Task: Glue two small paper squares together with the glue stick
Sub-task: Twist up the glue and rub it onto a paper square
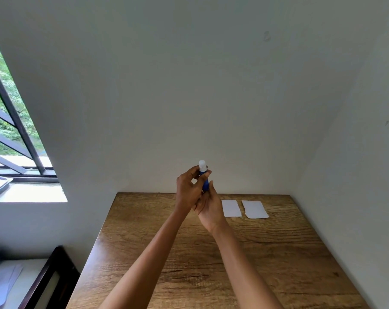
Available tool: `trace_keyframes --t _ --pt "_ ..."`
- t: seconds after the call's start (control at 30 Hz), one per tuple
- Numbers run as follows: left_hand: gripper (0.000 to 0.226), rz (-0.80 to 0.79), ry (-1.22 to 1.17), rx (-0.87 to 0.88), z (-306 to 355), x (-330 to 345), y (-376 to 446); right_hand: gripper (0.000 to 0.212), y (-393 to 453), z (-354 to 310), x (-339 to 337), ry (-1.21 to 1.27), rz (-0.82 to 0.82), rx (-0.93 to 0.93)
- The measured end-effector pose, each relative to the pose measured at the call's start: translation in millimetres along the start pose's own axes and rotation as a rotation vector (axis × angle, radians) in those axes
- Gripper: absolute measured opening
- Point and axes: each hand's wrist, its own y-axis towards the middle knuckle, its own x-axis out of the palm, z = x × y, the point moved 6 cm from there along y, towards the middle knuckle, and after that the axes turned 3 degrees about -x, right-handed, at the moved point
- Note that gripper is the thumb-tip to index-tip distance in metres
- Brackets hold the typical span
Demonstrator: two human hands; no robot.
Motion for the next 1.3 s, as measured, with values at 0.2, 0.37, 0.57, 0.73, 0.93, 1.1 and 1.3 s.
trace_keyframes --t 0.2,0.37,0.57,0.73,0.93,1.1,1.3 --pt "0.012 -0.015 0.009 -0.005 -6 1 2 0.042 2 0 -1 0.027 -0.027 -0.008" --pt "0.015 -0.027 0.067 0.031 -26 -6 6 0.037 8 7 -20 -0.518 0.056 -0.1" --pt "0.025 -0.138 0.129 -0.079 -78 -8 -8 0.021 12 11 -26 -1.022 0.15 -0.335" --pt "0.039 -0.125 0.107 -0.205 -118 -20 -16 0.021 30 39 -31 -1.239 0.166 -0.326" --pt "0.047 -0.122 0.034 -0.398 -171 -34 -19 0.021 64 86 -44 -1.376 0.124 -0.247" --pt "0.04 -0.175 0.06 -0.414 -185 -36 -19 0.019 79 107 -61 -1.435 0.126 -0.185" --pt "0.043 -0.173 0.105 -0.409 -191 -36 -14 0.015 83 105 -58 -1.432 0.123 -0.199"
